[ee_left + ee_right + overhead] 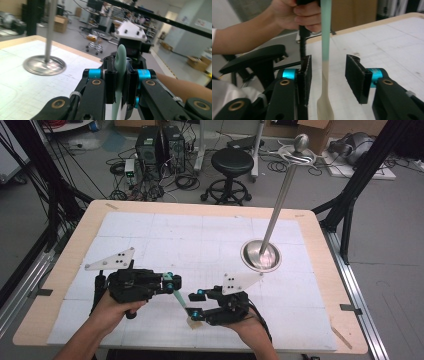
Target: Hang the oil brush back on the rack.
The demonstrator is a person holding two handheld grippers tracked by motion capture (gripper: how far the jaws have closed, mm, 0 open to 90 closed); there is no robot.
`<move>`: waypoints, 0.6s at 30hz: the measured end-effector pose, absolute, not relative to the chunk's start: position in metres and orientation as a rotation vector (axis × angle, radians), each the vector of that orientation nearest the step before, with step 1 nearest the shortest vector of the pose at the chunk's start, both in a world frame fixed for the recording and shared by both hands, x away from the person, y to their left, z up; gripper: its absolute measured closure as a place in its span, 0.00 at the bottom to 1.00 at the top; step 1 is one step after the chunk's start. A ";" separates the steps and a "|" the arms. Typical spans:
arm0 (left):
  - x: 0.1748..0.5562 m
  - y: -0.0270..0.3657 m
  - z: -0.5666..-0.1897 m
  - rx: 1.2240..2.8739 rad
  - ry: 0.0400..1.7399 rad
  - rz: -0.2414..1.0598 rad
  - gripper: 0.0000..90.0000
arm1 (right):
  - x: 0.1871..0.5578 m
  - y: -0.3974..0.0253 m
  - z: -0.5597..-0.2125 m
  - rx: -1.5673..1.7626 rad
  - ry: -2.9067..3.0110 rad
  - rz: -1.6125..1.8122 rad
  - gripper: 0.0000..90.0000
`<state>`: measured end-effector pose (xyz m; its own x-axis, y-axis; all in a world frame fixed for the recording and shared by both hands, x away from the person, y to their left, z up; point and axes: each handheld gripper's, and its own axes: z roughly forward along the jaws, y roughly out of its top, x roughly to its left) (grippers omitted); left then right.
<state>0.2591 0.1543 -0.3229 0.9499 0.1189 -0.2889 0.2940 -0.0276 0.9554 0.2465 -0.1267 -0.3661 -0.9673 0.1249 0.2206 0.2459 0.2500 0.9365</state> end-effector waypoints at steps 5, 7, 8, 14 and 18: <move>0.257 0.152 -0.322 1.595 0.268 -0.168 0.92 | 0.246 -0.117 -0.364 -0.281 -2.379 -1.821 0.74; 0.256 0.151 -0.322 1.593 0.252 -0.178 0.92 | 0.247 -0.116 -0.364 -0.263 -2.364 -1.833 0.77; 0.256 0.151 -0.322 1.597 0.242 -0.182 0.92 | 0.246 -0.116 -0.364 -0.261 -2.354 -1.835 0.78; 0.255 0.148 -0.321 1.613 0.198 -0.199 0.92 | 0.247 -0.118 -0.362 -0.231 -2.295 -1.866 0.84; 0.256 0.145 -0.322 1.624 0.181 -0.199 0.92 | 0.246 -0.117 -0.362 -0.213 -2.294 -1.854 0.93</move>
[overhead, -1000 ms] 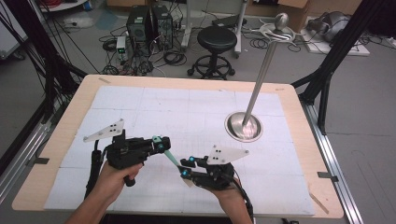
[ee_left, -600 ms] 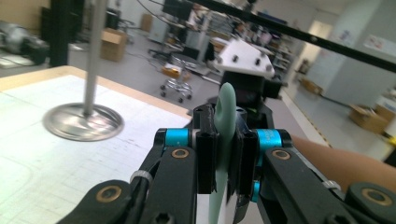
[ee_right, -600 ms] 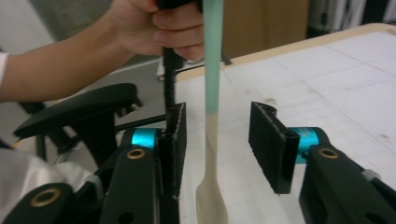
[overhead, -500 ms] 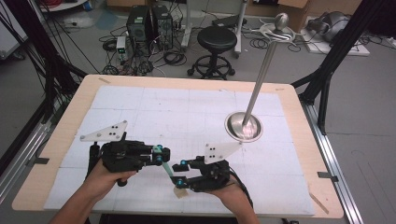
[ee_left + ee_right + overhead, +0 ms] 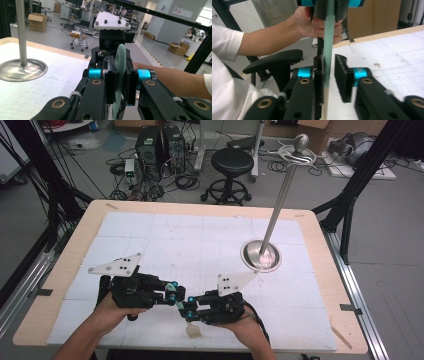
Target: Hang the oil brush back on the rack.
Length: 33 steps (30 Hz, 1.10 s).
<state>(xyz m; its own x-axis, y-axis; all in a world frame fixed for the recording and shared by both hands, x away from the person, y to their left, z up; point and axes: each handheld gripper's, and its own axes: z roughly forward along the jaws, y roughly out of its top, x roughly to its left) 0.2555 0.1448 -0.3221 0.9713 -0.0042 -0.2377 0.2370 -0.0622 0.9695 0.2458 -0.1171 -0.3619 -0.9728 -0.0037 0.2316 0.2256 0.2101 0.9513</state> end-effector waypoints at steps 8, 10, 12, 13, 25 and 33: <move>0.256 0.153 -0.319 1.589 0.285 -0.158 0.58 | 0.244 -0.121 -0.360 -0.306 -2.326 -1.900 0.95; 0.256 0.160 -0.320 1.569 0.322 -0.096 0.48 | 0.245 -0.128 -0.359 -0.383 -2.338 -1.932 0.95; 0.256 0.169 -0.324 1.551 0.350 -0.038 0.42 | 0.247 -0.136 -0.357 -0.459 -2.353 -1.970 0.95; 0.256 0.173 -0.326 1.543 0.372 -0.011 0.40 | 0.248 -0.141 -0.356 -0.492 -2.355 -1.997 0.95; 0.254 0.205 -0.366 1.576 0.539 0.205 0.23 | 0.266 -0.187 -0.327 -0.816 -2.380 -2.186 0.95; 0.253 0.219 -0.383 1.572 0.591 0.244 0.23 | 0.284 -0.206 -0.308 -0.896 -2.350 -2.256 0.95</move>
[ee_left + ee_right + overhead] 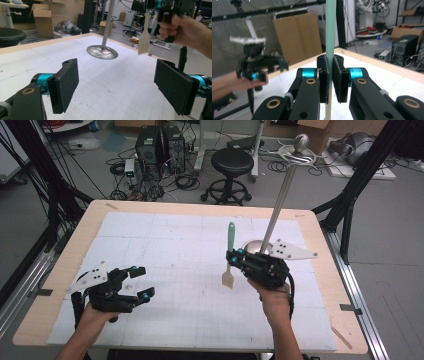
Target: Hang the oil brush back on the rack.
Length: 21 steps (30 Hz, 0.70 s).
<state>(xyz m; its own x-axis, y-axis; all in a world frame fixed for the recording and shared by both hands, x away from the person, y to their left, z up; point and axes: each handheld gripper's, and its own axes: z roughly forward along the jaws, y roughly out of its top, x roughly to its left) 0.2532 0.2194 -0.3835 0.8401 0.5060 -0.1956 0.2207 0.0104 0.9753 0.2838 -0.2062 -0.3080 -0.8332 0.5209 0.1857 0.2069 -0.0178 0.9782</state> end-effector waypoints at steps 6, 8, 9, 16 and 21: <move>0.253 0.225 -0.393 1.582 0.613 0.251 0.23 | 0.300 -0.224 -0.288 0.806 1.948 1.976 0.95; 0.253 0.226 -0.393 1.582 0.612 0.252 0.23 | 0.305 -0.230 -0.281 0.807 1.926 1.983 0.95; 0.253 0.226 -0.393 1.585 0.610 0.254 0.23 | 0.307 -0.232 -0.277 0.811 1.918 1.985 0.95; 0.252 0.226 -0.395 1.594 0.611 0.259 0.23 | 0.318 -0.249 -0.252 0.816 1.885 1.949 0.95; 0.252 0.226 -0.396 1.604 0.611 0.257 0.23 | 0.324 -0.262 -0.240 0.843 1.857 1.931 0.95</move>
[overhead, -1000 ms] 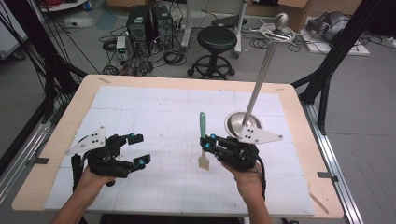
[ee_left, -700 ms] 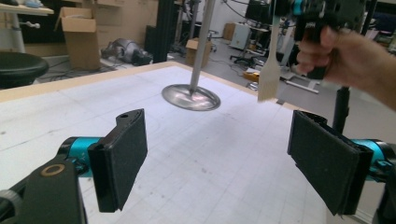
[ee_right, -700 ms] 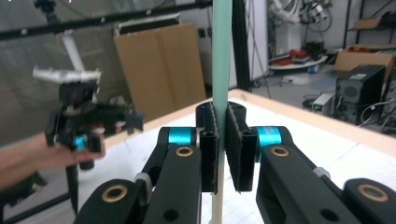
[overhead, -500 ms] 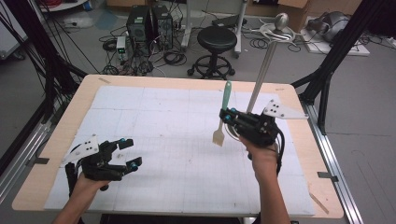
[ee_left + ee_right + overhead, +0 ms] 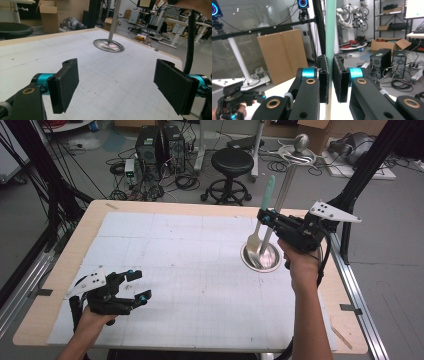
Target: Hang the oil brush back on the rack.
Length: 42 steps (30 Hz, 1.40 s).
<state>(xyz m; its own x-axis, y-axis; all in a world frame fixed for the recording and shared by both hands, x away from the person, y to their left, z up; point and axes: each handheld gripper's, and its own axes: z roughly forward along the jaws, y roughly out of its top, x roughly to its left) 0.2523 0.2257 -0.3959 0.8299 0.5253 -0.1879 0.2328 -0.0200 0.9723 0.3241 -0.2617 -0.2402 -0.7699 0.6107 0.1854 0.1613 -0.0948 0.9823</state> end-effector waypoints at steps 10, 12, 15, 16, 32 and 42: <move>0.252 0.226 -0.396 1.602 0.611 0.255 0.23 | 0.336 -0.276 -0.233 0.883 1.820 1.935 0.95; 0.252 0.226 -0.396 1.601 0.611 0.253 0.23 | 0.338 -0.277 -0.233 0.892 1.819 1.931 0.95; 0.252 0.226 -0.396 1.601 0.612 0.252 0.23 | 0.341 -0.278 -0.232 0.905 1.823 1.923 0.94; 0.252 0.226 -0.396 1.599 0.613 0.253 0.23 | 0.341 -0.279 -0.232 0.909 1.816 1.933 0.94; 0.252 0.227 -0.396 1.598 0.616 0.255 0.24 | 0.346 -0.285 -0.232 0.951 1.809 1.916 0.94; 0.253 0.228 -0.396 1.611 0.613 0.258 0.24 | 0.349 -0.288 -0.236 1.002 1.781 1.883 0.94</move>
<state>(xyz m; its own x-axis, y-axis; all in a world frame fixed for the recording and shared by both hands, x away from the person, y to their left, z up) 0.2528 0.2277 -0.3960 0.8296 0.5266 -0.1858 0.2344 -0.0263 0.9718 0.3491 -0.2878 -0.2359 -0.6832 0.6878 0.2451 0.2066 -0.1399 0.9684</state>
